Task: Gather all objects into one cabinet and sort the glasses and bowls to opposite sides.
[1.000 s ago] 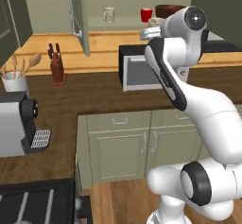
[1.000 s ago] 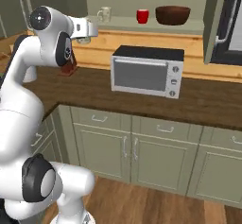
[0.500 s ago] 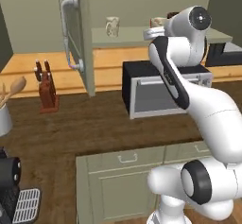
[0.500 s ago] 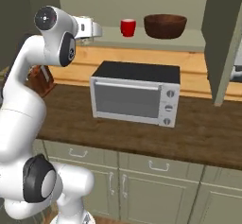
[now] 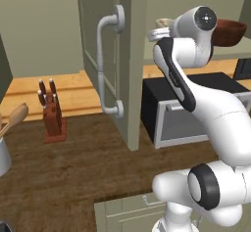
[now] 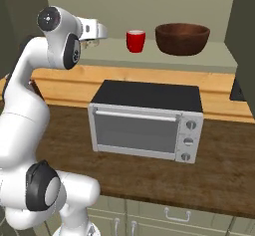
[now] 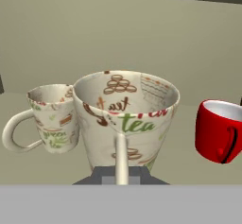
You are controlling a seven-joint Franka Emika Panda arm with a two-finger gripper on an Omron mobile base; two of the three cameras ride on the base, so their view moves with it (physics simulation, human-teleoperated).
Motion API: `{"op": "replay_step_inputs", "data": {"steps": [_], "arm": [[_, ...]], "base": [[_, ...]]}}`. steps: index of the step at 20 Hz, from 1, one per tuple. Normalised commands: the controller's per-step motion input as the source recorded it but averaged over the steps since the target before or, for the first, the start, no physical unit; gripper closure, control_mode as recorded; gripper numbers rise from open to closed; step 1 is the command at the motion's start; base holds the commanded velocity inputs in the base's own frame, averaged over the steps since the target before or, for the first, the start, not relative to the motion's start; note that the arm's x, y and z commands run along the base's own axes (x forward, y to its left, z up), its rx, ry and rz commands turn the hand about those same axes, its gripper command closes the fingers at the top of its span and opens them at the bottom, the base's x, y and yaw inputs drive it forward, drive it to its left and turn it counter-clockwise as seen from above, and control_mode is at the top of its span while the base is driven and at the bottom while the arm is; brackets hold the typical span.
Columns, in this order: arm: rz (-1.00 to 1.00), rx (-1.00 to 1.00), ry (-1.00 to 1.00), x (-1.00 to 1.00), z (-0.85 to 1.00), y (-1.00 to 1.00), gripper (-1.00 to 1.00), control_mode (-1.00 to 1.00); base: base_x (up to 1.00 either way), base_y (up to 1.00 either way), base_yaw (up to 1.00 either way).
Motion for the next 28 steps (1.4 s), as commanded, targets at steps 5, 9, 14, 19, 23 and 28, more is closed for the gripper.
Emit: {"op": "replay_step_inputs", "data": {"steps": [5,9,14,19,23,28], "arm": [[0.00,0.00,0.00,0.00,0.00,0.00,1.00,1.00],[0.00,0.00,0.00,0.00,0.00,0.00,1.00,1.00],[0.00,0.00,0.00,0.00,0.00,0.00,1.00,1.00],[0.00,0.00,0.01,0.00,-0.14,0.00,1.00,-1.00],[0.00,0.00,0.04,0.00,-0.28,0.00,1.00,-1.00],[0.00,0.00,0.03,0.29,-0.01,0.00,1.00,-1.00]], "base": [[0.00,0.00,0.00],[0.00,0.00,0.00],[0.00,0.00,0.00],[0.00,0.00,0.00],[0.00,0.00,0.00],[0.00,0.00,0.00]]}}
